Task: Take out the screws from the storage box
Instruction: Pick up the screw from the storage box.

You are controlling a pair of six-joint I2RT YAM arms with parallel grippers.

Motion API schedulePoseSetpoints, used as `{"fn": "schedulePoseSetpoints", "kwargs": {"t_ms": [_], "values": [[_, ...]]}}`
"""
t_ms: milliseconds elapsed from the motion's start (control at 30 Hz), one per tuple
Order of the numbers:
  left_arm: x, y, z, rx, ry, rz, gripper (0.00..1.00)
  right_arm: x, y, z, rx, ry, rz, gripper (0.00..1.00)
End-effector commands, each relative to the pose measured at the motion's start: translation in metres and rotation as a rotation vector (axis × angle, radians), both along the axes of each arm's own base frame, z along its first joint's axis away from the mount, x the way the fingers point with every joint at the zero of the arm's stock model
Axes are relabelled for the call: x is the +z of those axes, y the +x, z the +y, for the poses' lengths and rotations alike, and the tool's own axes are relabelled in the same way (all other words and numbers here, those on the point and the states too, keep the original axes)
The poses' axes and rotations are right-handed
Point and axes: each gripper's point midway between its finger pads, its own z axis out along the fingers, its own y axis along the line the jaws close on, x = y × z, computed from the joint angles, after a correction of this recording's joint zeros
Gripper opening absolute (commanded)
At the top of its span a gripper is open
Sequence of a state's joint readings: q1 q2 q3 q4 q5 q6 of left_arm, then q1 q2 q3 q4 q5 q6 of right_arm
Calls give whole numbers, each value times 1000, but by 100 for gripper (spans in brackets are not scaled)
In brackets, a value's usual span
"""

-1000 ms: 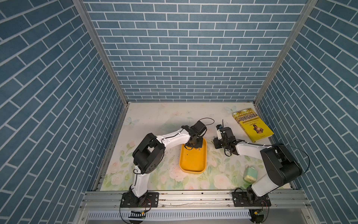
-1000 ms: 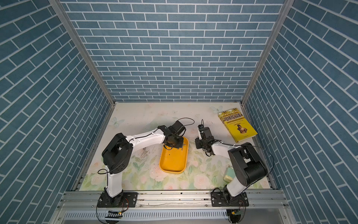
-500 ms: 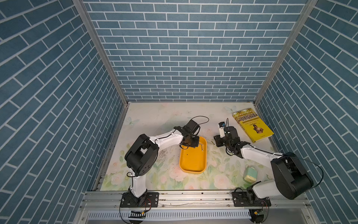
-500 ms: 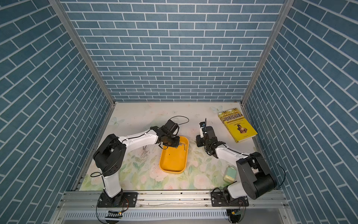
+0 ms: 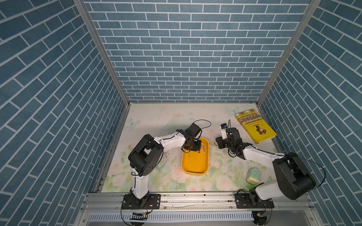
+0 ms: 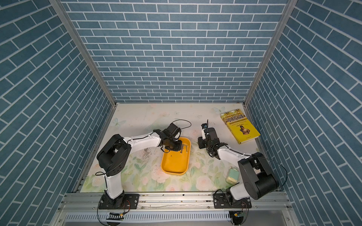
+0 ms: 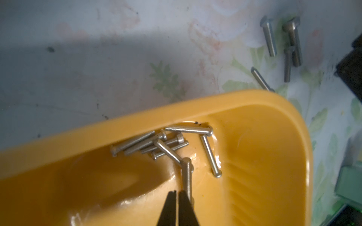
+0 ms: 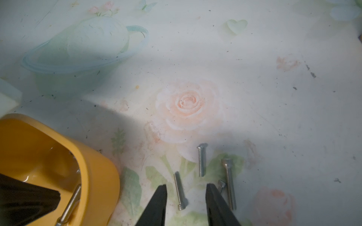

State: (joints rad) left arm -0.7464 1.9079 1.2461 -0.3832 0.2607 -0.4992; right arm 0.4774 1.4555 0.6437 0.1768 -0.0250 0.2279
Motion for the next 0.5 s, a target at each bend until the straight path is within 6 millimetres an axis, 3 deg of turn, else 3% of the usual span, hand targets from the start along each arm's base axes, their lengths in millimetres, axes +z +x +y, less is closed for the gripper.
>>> {"fn": "schedulePoseSetpoints", "kwargs": {"t_ms": [0,67,167,367,467], "values": [[-9,-1,3,-6,11,15,11,-2,1,2,23,-6,-2,37],[-8,0,2,-4,11,15,27,-1,1,2,24,-5,-3,37],[-7,0,0,-10,1,16,41,-1,1,4,30,-3,0,37],[-10,-1,1,-12,9,20,45,-5,0,5,37,-3,10,38],[-14,-3,-1,-21,8,34,39,-6,0,6,40,-3,15,38]]}}
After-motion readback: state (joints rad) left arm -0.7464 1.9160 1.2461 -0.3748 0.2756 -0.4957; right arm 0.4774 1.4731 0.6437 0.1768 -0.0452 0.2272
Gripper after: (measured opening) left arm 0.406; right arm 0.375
